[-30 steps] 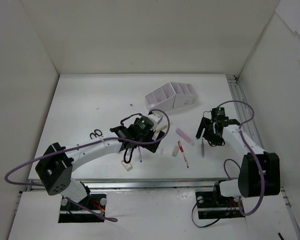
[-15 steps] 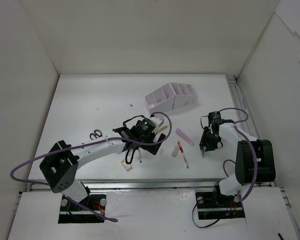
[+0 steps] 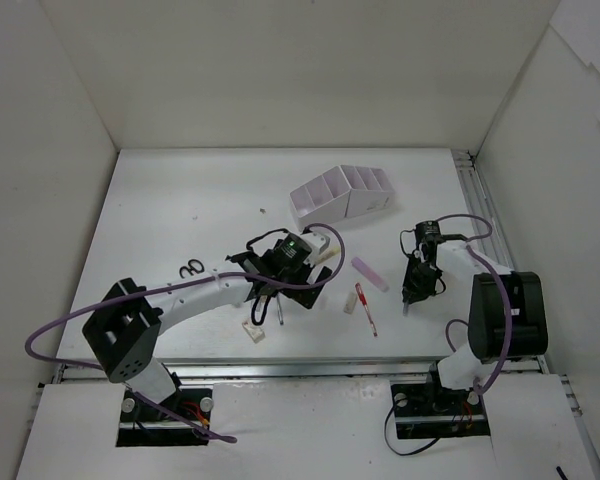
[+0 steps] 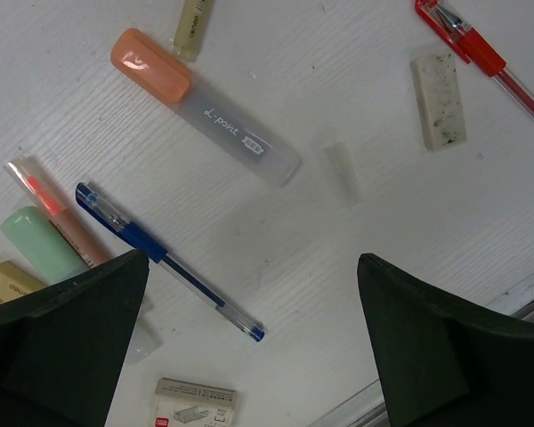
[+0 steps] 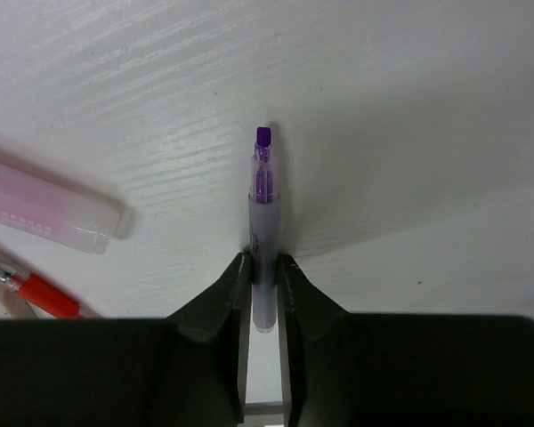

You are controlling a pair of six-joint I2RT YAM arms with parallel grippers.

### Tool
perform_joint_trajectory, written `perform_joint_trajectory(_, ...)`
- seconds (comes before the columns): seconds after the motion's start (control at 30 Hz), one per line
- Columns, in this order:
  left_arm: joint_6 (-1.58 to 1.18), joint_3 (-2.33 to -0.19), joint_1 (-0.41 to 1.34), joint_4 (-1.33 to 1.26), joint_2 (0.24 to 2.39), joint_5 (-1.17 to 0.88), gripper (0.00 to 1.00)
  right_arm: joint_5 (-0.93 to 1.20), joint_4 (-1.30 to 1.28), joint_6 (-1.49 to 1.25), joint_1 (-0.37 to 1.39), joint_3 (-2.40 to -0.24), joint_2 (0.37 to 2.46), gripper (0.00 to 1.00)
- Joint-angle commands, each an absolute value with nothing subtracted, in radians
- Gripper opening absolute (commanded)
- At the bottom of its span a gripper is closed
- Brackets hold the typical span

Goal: Sort the stationery into containers
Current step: Pick up the pen from the center of the board, then close the pen cap on the pen.

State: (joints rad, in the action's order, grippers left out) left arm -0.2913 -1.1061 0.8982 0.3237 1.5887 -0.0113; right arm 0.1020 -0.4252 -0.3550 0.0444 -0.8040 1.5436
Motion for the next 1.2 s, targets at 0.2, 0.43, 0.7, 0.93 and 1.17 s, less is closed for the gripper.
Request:
perform_joint_trajectory(0.2,-0.255,-1.114,0.868,0.319,1.505,-0.054,0.99,0.126,-0.479,-0.318,0.043,-0.851,1.577,0.0)
perform_joint_trajectory(0.43,-0.307,-1.189,0.879,0.325,1.591,-0.143,0.96,-0.053,-0.384,-0.27,0.181,-0.907,1.341,0.0)
perform_joint_trajectory(0.7,-0.422,-1.255,0.942,0.341,1.747,-0.008,0.72,-0.023,-0.221,-0.272,0.216,-0.761,0.947,0.0)
perform_joint_trajectory(0.93,-0.482,-1.289,0.982,0.334,1.831,0.04,0.58,-0.014,-0.221,-0.282,0.218,-0.727,0.853,0.0)
perform_joint_trajectory(1.17,-0.506,-1.312,1.002,0.344,1.876,0.075,0.47,-0.006,-0.218,-0.287,0.219,-0.727,0.871,0.0)
